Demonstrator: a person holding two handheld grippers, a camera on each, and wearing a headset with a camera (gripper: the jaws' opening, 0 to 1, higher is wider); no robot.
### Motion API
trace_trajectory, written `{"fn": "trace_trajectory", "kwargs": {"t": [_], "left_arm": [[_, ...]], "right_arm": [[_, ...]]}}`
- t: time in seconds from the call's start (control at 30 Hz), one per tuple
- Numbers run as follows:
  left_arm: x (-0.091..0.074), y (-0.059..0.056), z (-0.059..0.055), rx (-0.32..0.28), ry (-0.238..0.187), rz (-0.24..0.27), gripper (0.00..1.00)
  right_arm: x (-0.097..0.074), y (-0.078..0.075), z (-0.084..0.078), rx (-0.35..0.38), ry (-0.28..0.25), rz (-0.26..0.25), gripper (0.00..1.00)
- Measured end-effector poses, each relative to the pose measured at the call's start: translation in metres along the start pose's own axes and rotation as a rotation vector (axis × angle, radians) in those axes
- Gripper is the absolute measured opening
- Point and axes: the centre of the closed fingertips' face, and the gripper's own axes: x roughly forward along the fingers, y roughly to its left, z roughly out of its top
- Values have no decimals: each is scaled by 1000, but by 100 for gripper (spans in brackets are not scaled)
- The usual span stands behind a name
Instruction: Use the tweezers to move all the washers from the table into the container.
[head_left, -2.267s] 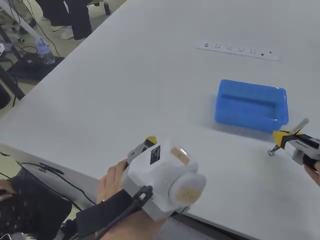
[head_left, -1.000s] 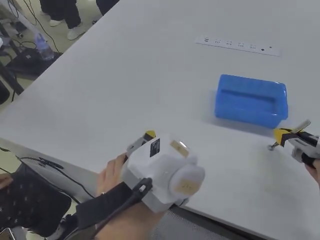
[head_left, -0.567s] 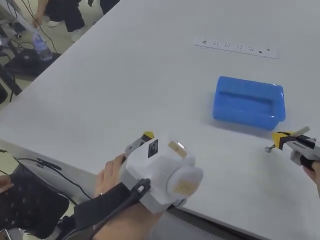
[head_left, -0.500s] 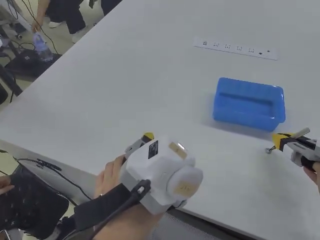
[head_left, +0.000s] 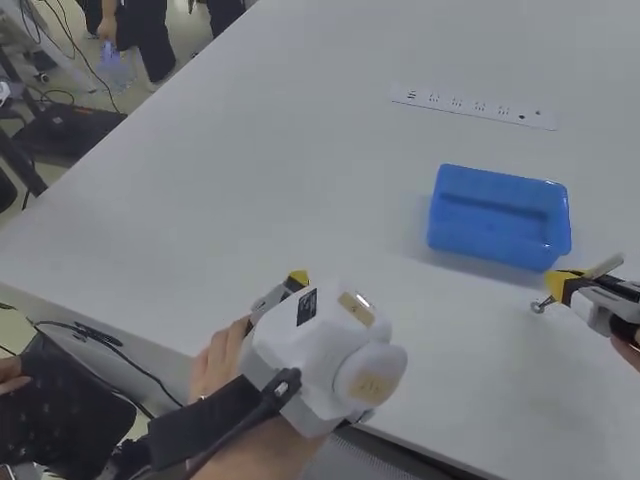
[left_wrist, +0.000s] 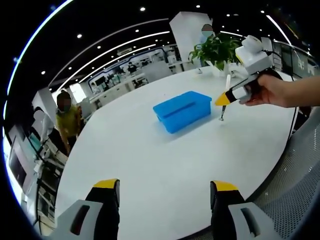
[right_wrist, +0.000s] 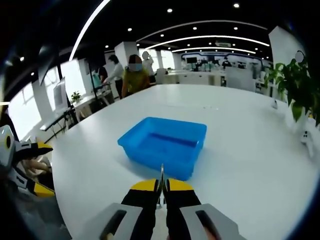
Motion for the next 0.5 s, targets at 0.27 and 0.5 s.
{"fn": "trace_trajectory", "kwargs": {"t": [0.27, 0.5], "left_arm": [[0, -1, 0, 4, 1, -5, 76], [0, -3, 0, 11, 6, -12, 76]], "right_arm": [[-6, 4, 21, -11, -34, 20, 2], [-7, 6, 42, -40, -63, 32, 2]]}}
